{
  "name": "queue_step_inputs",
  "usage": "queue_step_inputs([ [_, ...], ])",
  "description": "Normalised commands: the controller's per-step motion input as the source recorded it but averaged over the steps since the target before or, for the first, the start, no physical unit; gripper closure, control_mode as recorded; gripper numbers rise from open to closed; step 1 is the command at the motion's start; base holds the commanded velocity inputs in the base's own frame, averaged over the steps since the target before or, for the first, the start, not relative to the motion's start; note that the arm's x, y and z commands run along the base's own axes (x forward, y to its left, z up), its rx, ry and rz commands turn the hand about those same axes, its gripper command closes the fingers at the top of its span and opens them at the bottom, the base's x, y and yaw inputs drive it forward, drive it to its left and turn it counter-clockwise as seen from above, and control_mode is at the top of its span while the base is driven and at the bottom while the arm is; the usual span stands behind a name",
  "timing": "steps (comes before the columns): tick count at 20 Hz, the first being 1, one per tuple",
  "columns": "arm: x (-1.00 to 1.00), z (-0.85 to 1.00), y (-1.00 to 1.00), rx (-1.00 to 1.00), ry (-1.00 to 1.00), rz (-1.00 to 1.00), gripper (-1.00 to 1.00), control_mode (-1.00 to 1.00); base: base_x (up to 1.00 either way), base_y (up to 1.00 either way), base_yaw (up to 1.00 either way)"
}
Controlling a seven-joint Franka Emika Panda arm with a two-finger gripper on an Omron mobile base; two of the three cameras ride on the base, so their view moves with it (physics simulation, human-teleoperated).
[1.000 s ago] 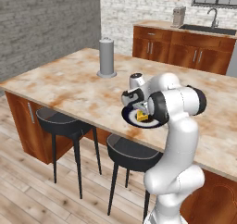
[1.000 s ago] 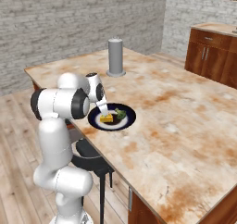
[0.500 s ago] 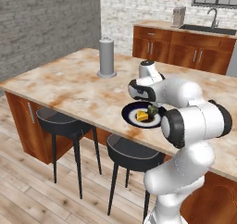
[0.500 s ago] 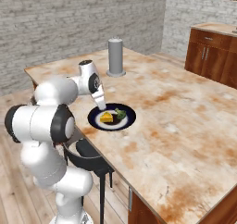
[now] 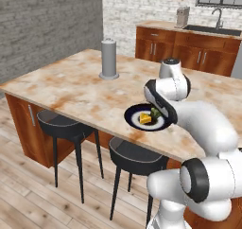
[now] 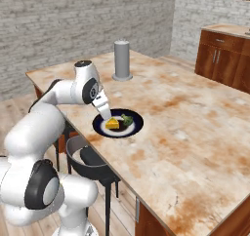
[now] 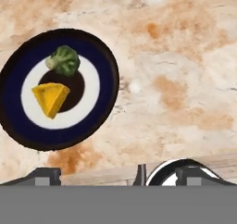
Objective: Take the cheese, steak, and broccoli from the fridge and place them on the plate on the dining counter to create an appetizer plate.
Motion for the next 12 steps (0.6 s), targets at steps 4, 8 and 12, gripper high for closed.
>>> queue_step_inputs([
  [4, -1.0, 0.06, -0.07, -0.01, 0.02, 0.19, -1.0, -1.0, 0.0, 0.0, 0.0],
  [8, -0.76, 0.0, 0.0, -0.01, 0.06, 0.14, -1.0, -1.0, 0.0, 0.0, 0.0],
  [12, -0.13, -0.01, 0.0, 0.0, 0.02, 0.02, -1.0, 1.0, -0.09, 0.0, 0.0],
])
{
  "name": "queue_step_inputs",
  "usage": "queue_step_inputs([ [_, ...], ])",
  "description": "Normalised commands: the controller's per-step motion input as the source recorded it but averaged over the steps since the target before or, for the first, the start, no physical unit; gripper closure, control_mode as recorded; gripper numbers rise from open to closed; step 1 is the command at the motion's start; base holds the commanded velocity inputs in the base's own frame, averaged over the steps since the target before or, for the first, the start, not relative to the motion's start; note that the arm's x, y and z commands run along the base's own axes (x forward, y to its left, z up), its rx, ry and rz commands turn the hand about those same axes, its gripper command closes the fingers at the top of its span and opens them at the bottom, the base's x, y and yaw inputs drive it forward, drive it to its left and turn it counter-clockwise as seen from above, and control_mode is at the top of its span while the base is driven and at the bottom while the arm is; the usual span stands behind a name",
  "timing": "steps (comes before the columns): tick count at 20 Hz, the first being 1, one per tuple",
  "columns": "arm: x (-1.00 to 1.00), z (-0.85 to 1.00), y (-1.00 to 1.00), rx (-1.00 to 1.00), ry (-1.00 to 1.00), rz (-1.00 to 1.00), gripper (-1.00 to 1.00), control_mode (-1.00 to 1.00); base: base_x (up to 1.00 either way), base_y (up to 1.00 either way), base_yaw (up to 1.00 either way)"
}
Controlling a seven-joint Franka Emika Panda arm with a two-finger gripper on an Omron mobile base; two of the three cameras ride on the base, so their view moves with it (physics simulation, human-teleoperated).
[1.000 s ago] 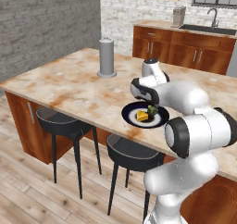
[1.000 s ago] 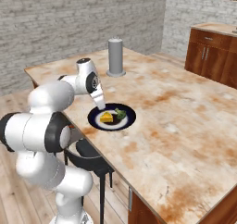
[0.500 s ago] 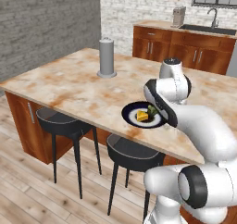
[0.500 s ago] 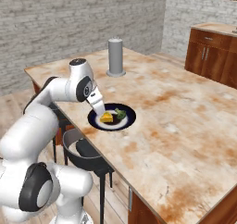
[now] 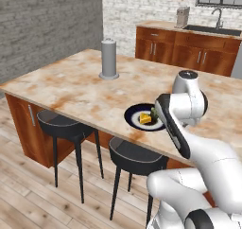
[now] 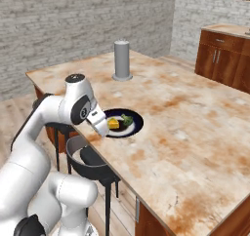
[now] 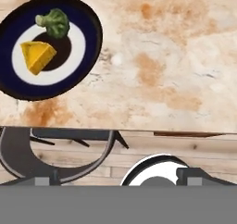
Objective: Take the cheese, steak, and broccoli from the fridge and place them on the plate on the dining counter to create an appetizer plate.
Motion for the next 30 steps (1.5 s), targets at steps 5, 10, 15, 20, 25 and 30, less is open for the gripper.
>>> queue_step_inputs([
  [5, 0.0, 0.0, 0.0, 0.0, 0.0, 0.0, -1.0, 1.0, -0.98, -0.18, -0.02],
  [10, 0.0, 0.0, 0.0, 0.0, 0.0, 0.0, -1.0, 1.0, -0.99, -0.95, -0.16],
  [15, 0.0, 0.0, 0.0, 0.0, 0.0, 0.0, -1.0, 1.0, -0.57, -1.0, -0.08],
  [20, 0.0, 0.0, 0.0, 0.0, 0.0, 0.0, -1.0, 1.0, -0.14, -1.0, -0.01],
  [25, 0.0, 0.0, 0.0, 0.0, 0.0, 0.0, -1.0, 1.0, 0.49, -1.0, 0.0],
  [30, 0.0, 0.0, 0.0, 0.0, 0.0, 0.0, -1.0, 1.0, 0.84, -1.0, 0.0],
])
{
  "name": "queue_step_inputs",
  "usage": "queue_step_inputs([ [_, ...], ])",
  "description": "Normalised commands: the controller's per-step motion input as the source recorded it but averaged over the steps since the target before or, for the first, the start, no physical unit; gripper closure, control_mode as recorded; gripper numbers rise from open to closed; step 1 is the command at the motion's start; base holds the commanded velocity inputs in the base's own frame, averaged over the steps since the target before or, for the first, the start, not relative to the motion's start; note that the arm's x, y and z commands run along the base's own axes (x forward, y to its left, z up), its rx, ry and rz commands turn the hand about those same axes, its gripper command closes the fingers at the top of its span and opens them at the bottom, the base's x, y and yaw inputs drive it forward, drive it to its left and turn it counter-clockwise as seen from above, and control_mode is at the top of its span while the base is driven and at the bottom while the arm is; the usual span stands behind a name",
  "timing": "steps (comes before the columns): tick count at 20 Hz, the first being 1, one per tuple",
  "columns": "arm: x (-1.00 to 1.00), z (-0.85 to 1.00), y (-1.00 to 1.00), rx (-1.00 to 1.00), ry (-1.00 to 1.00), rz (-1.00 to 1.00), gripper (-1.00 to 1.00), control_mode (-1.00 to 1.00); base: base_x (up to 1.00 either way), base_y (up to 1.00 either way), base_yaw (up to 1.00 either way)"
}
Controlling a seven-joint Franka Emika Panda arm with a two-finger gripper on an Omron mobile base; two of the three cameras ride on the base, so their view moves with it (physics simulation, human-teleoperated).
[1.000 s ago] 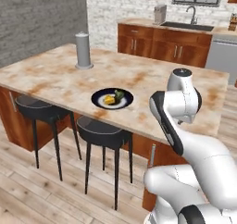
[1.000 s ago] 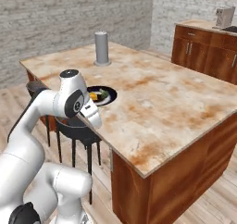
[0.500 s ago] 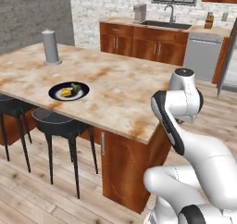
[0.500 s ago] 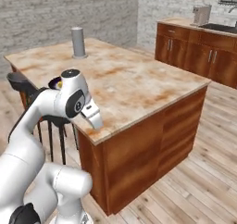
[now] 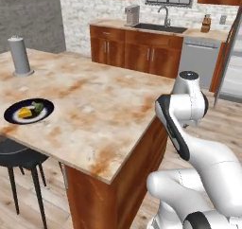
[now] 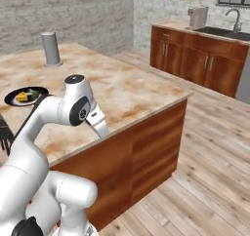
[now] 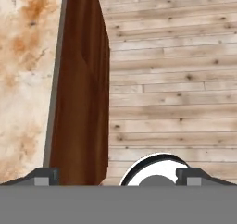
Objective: Take the cheese, steak, and broccoli from the fridge and place them on the plate on the dining counter to create an appetizer plate.
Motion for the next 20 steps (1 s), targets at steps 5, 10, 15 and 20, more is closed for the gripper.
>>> queue_step_inputs([
  [5, 0.0, 0.0, 0.0, 0.0, 0.0, 0.0, -1.0, 1.0, 0.77, -1.0, 0.0],
  [10, 0.0, 0.0, 0.0, 0.0, 0.0, 0.0, -1.0, 1.0, 0.62, -1.0, 0.0],
  [15, 0.0, 0.0, 0.0, 0.0, 0.0, 0.0, -1.0, 1.0, 0.39, -1.0, -0.09],
  [20, 0.0, 0.0, 0.0, 0.0, 0.0, 0.0, -1.0, 1.0, 0.16, -1.0, -0.39],
])
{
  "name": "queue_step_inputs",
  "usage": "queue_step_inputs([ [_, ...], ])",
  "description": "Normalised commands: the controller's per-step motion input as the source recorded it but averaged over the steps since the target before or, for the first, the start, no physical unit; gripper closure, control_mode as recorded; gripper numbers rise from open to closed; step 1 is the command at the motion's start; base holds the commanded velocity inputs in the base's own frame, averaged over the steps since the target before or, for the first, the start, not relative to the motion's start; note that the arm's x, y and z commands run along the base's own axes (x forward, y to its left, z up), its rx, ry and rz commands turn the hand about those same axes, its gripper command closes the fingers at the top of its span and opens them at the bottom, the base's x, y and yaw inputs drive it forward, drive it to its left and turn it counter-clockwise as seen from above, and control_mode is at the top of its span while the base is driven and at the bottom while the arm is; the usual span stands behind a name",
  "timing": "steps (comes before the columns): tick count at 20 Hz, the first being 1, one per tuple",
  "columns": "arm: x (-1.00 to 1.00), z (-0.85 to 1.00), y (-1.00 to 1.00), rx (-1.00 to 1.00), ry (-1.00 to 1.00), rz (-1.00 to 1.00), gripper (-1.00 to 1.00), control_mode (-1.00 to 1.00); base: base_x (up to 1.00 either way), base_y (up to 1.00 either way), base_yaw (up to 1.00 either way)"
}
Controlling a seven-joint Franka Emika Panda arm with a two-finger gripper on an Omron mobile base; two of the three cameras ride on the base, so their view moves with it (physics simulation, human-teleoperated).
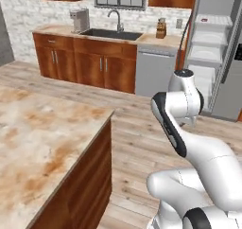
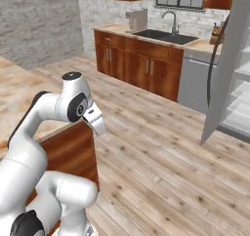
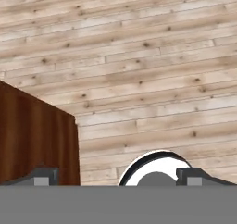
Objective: Take the cheese, steak, and broccoli from the fridge and place them on the plate on the dining counter to create an appetizer plate.
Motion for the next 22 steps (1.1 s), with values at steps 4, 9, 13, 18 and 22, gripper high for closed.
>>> queue_step_inputs([
  [4, 0.0, 0.0, 0.0, 0.0, 0.0, 0.0, -1.0, 1.0, 0.36, -1.0, -0.44],
  [9, 0.0, 0.0, 0.0, 0.0, 0.0, 0.0, -1.0, 1.0, 0.82, -0.98, -0.33],
  [13, 0.0, 0.0, 0.0, 0.0, 0.0, 0.0, -1.0, 1.0, 1.0, -0.76, -0.13],
  [18, 0.0, 0.0, 0.0, 0.0, 0.0, 0.0, -1.0, 1.0, 1.0, -0.61, -0.1],
  [22, 0.0, 0.0, 0.0, 0.0, 0.0, 0.0, -1.0, 1.0, 1.0, -0.53, -0.07],
])
